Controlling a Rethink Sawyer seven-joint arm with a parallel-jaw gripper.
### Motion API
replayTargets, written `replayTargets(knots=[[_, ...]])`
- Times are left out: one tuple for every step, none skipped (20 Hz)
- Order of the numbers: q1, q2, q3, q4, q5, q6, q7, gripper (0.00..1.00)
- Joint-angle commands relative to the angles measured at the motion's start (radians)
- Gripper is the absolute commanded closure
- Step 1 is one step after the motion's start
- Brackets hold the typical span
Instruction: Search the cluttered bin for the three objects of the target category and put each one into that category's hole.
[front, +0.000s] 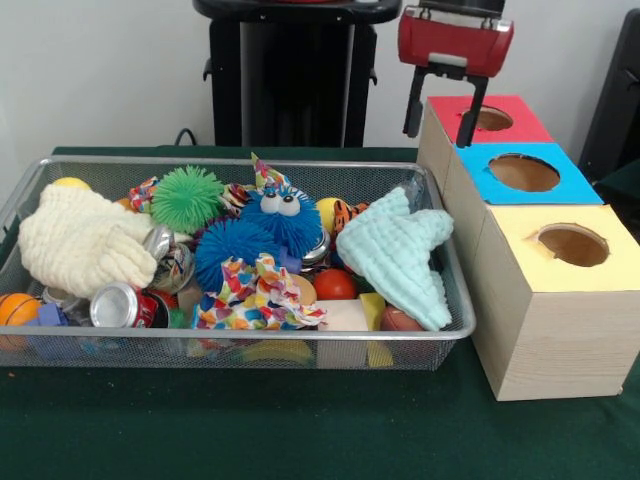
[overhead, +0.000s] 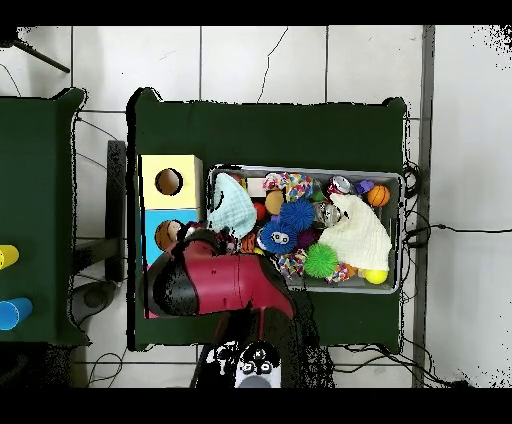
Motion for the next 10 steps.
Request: replayTargets(knots=[[0.128, 0.139, -0.201, 0.11, 0.121, -0.062, 0.414, 0.0], [0.132, 0.147, -0.21, 0.121, 0.139, -0.083, 0.418, 0.0], [0.144, 0.164, -0.226, 0.135, 0.164, -0.116, 0.436, 0.0], [0.155, 0.181, -0.241, 0.149, 0.19, -0.149, 0.453, 0.0], [0.171, 0.206, -0.26, 0.169, 0.224, -0.192, 0.482, 0.0], [0.183, 0.221, -0.272, 0.178, 0.245, -0.214, 0.489, 0.0], [0.199, 0.241, -0.284, 0.189, 0.273, -0.239, 0.505, 0.0], [0.214, 0.262, -0.296, 0.199, 0.301, -0.264, 0.52, 0.0], [0.224, 0.284, -0.301, 0.211, 0.33, -0.293, 0.535, 0.0], [0.228, 0.292, -0.302, 0.22, 0.346, -0.312, 0.532, 0.0]])
